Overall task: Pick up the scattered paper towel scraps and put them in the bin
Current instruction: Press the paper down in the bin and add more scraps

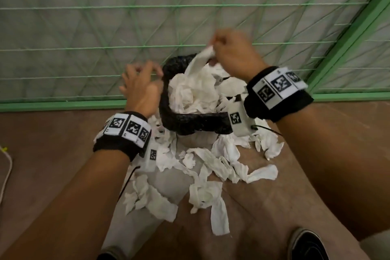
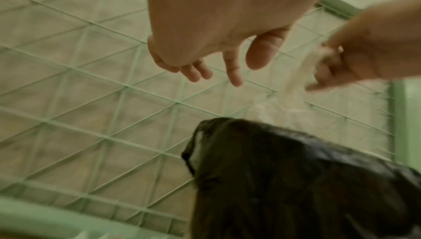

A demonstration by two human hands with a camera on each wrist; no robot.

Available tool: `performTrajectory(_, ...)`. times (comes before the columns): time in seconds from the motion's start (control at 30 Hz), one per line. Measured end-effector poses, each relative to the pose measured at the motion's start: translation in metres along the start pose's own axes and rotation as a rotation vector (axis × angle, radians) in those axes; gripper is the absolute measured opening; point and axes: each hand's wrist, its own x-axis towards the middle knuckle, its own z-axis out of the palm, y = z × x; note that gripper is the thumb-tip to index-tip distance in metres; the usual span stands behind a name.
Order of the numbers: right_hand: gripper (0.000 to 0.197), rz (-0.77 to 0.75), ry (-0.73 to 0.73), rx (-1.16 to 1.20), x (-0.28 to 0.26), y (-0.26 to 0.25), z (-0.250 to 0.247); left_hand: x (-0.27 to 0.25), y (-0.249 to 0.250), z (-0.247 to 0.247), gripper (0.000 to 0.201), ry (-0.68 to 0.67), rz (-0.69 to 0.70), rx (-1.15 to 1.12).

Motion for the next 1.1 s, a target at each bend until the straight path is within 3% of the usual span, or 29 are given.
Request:
performTrajectory(0.07, 0.026, 0.017, -0.177, -0.134, -0.010, 0.016, 0.010, -0.002, -0.034, -0.004, 0.024, 0.067, -0.177, -0.064)
performTrajectory(0.1, 0.032, 0.017, -0.120, -0.121, -0.013, 0.025, 0.010, -0.004, -0.053, -0.003, 0.021, 0.067, -0.258, -0.025)
performTrajectory(0.2, 0.033, 0.154, 0.435, 0.107, -0.025, 0.054, -0.003, -0.024, -0.114, 0.009, 0.052, -0.177, -0.502, 0.141)
performTrajectory(0.23, 0.030, 0.232, 0.592, 0.121, -0.029, 0.070, -0.005, -0.035, -0.141, 0.018, 0.059, -0.334, -0.530, 0.256)
performTrajectory(0.27, 0.025, 0.351, 0.639, 0.065, -0.037, 0.088, -0.002, -0.048, -0.161, 0.025, 0.062, -0.520, -0.515, 0.375)
performTrajectory(0.3, 0.022, 0.477, 0.579, -0.016, -0.047, 0.111, 0.005, -0.062, -0.182, 0.034, 0.066, -0.643, -0.490, 0.473)
performTrajectory(0.33, 0.023, 0.613, 0.415, -0.122, -0.058, 0.131, 0.015, -0.079, -0.198, 0.039, 0.078, -0.707, -0.461, 0.562)
performTrajectory(0.4, 0.035, 0.785, -0.117, -0.344, -0.087, 0.184, 0.058, -0.109, -0.215, 0.049, 0.090, -0.709, -0.480, 0.666)
performTrajectory(0.47, 0.068, 0.769, -0.561, -0.489, -0.124, 0.213, 0.097, -0.126, -0.223, 0.054, 0.075, -0.651, -0.419, 0.835)
performTrajectory(0.5, 0.080, 0.710, -0.648, -0.501, -0.138, 0.217, 0.112, -0.126, -0.224, 0.054, 0.065, -0.623, -0.360, 0.876)
performTrajectory(0.6, 0.098, 0.734, -0.608, -0.357, -0.166, 0.201, 0.142, -0.118, -0.221, 0.051, 0.040, -0.618, -0.250, 0.877)
performTrajectory(0.67, 0.092, 0.672, -0.536, -0.380, -0.169, 0.184, 0.158, -0.113, -0.220, 0.053, 0.032, -0.665, -0.242, 0.799)
performTrajectory(0.73, 0.085, 0.594, -0.511, -0.414, -0.170, 0.175, 0.176, -0.107, -0.211, 0.054, 0.018, -0.615, -0.198, 0.702)
performTrajectory(0.83, 0.064, 0.482, -0.580, -0.605, -0.172, 0.162, 0.183, -0.092, -0.199, 0.052, 0.018, -0.444, -0.180, 0.505)
performTrajectory(0.93, 0.039, 0.338, -0.583, -0.760, -0.162, 0.161, 0.161, -0.064, -0.165, 0.041, 0.026, -0.243, -0.345, 0.290)
performTrajectory(0.97, 0.036, 0.385, -0.571, -0.728, -0.156, 0.165, 0.152, -0.053, -0.149, 0.036, 0.028, -0.196, -0.354, 0.227)
performTrajectory(1.03, 0.036, 0.514, -0.525, -0.592, -0.142, 0.178, 0.133, -0.028, -0.111, 0.020, 0.026, -0.230, -0.345, 0.113)
performTrajectory(1.1, 0.032, 0.569, -0.502, -0.459, -0.129, 0.181, 0.108, -0.011, -0.064, -0.004, 0.026, -0.463, -0.334, 0.069)
